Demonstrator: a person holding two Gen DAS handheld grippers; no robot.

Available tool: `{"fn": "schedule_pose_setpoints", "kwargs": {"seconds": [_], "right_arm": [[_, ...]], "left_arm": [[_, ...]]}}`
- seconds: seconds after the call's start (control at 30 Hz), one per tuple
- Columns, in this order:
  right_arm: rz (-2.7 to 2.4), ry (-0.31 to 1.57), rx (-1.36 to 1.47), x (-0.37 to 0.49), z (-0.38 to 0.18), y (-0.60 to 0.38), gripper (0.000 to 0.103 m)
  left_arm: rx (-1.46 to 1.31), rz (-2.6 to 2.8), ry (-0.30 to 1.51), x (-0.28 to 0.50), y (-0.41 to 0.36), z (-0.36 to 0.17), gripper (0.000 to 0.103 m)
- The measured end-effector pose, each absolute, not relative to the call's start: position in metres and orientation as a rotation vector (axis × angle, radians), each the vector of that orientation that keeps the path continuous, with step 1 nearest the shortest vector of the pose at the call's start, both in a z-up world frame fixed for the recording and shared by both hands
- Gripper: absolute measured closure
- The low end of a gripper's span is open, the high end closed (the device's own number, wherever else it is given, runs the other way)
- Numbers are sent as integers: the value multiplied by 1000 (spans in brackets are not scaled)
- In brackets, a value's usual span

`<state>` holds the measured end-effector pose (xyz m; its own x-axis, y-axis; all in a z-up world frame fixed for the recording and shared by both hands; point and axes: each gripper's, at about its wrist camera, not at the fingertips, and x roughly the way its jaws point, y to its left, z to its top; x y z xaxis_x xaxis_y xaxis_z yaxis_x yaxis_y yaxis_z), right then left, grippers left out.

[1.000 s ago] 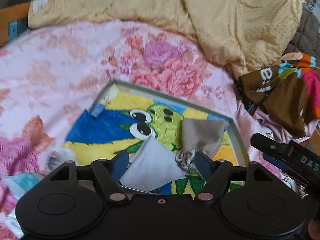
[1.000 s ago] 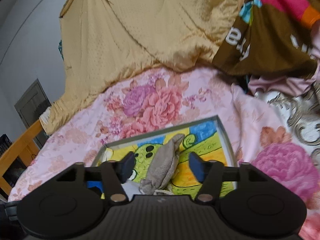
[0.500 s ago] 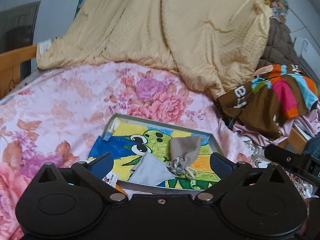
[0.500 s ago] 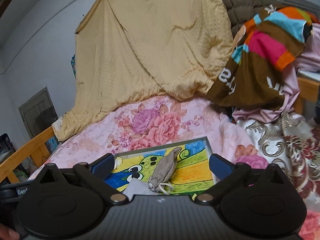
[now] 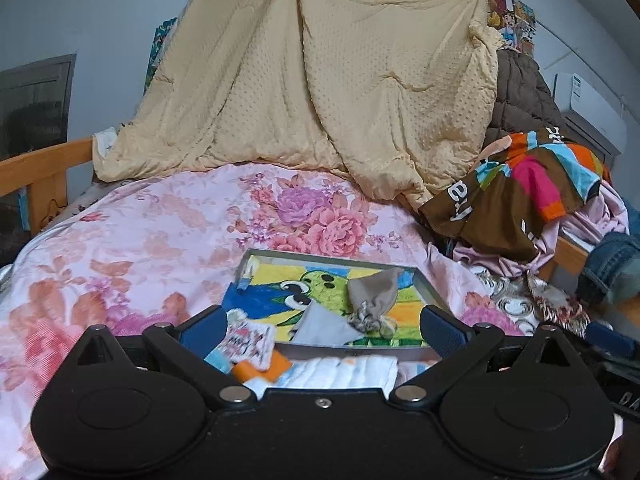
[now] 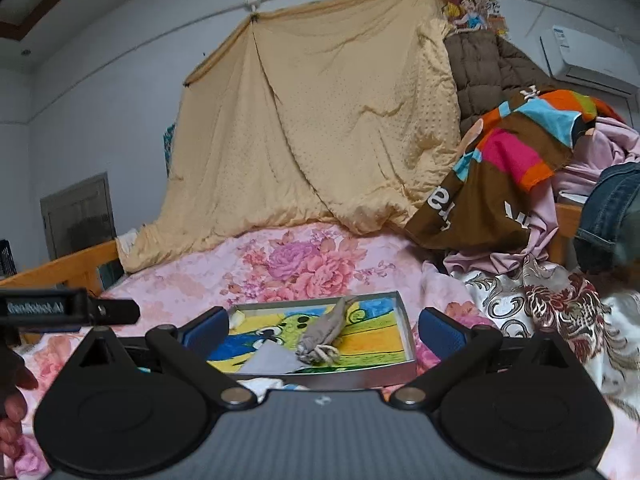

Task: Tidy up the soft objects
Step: 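Withdraw both tools from the tray back toward the pile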

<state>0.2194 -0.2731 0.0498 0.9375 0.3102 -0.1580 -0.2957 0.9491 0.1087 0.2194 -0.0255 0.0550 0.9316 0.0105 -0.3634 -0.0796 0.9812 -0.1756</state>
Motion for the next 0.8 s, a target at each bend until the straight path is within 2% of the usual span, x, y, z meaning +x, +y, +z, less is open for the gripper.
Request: {"fn": "schedule_pose_setpoints", "kwargs": {"seconds": [0.17, 0.47, 0.8], "right_arm": [[295, 133, 91, 183, 48, -269, 0], [255, 191, 79, 152, 35, -261, 0], [277, 419, 148, 143, 11, -255, 0]], "left_arm": [[-170, 40, 370, 192, -19, 46, 1], [-162, 26, 392, 150, -14, 30, 1], [-143, 39, 398, 112, -3, 13, 1]]}}
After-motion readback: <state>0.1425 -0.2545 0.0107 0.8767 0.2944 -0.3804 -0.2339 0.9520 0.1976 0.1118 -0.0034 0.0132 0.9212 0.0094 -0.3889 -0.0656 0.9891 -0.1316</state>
